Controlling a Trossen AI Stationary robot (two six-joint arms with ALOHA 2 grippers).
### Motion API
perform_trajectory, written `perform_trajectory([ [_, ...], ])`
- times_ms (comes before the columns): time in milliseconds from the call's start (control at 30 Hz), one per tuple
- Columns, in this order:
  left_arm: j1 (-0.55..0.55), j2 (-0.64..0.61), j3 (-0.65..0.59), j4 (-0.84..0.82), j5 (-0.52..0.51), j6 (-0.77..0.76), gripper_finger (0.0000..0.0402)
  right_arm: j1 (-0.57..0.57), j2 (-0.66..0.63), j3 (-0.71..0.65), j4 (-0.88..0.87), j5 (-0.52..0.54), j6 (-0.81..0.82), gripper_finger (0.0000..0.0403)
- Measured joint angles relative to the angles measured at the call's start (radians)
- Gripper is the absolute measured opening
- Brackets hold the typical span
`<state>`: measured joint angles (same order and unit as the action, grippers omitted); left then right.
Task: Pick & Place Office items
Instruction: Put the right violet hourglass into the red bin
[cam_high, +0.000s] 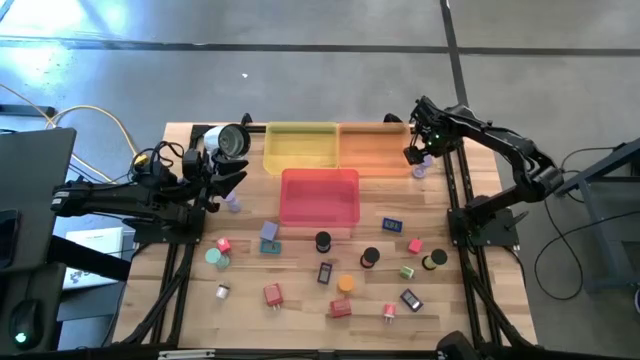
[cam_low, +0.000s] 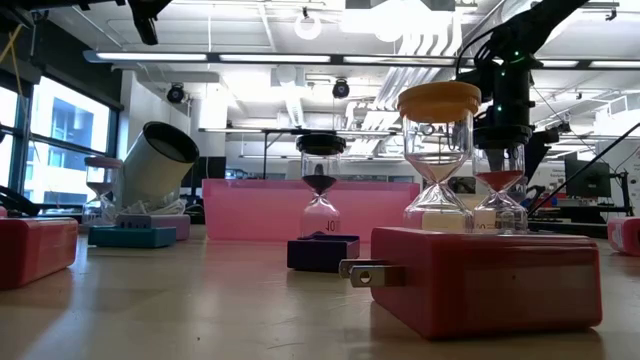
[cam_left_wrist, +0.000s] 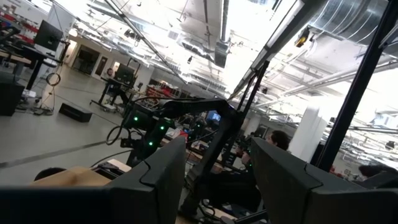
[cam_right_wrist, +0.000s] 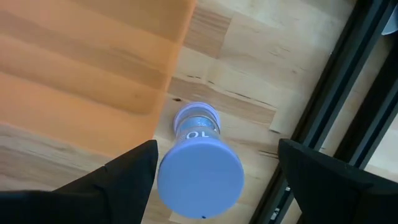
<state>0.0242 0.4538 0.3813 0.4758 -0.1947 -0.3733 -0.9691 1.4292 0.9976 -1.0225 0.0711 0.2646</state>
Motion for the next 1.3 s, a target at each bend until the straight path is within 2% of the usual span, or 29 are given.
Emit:
perform_trajectory([
  [733, 0.000, 0.000, 0.000, 0.000, 0.000, 0.000, 0.0177, 0.000, 0.000, -0.071, 0.084, 0.008, -0.004, 0.0318],
  [900, 0.000, 0.000, 0.000, 0.000, 0.000, -0.001, 0.0177, 0.000, 0.000, -0.071, 0.085, 0.008, -0.004, 0.0282],
  [1167, 0.000, 0.000, 0.000, 0.000, 0.000, -0.001, 0.0177, 0.000, 0.000, -0.070, 0.082, 0.008, -0.007, 0.0185],
  [1300, 0.000, 0.000, 0.000, -0.001, 0.000, -0.001, 0.0177, 0.000, 0.000, -0.070, 0.080, 0.008, -0.013, 0.0182],
])
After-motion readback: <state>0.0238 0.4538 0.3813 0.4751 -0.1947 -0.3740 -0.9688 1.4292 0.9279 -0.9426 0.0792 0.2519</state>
